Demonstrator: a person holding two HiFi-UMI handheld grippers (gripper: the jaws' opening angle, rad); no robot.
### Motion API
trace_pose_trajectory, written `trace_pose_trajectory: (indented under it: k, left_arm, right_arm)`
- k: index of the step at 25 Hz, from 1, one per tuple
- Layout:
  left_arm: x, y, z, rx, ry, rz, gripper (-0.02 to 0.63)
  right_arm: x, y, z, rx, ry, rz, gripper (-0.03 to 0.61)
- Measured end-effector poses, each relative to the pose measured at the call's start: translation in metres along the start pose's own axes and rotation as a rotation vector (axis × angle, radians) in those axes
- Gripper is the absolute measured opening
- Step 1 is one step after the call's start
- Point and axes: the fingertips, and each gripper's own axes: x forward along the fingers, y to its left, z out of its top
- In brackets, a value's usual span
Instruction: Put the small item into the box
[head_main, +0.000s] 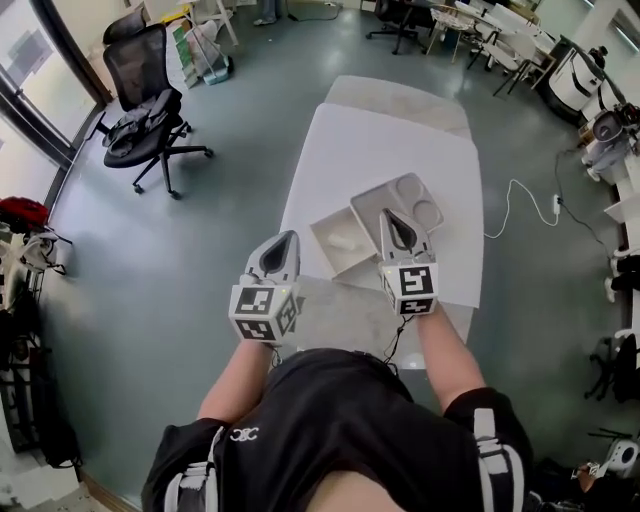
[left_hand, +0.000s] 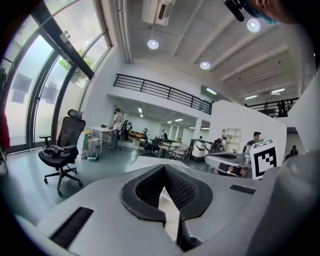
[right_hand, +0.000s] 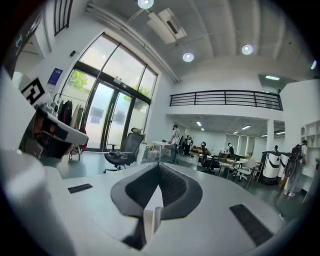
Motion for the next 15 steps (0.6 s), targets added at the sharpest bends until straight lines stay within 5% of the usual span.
trace_pose_trajectory:
  k: [5, 15]
  left_arm:
    - [0.014, -0.025, 0.002, 0.034, -0.002, -0.053, 0.005]
    - [0.026, -0.051, -0.010, 0.066, 0.014, -0.099, 0.006]
  right_arm:
    - [-0.033, -0.016, 0.016, 0.080, -0.098, -0.073, 0.012]
    - [-0.070, -0.013, -0.006, 0.172, -0.081, -0.143, 0.012]
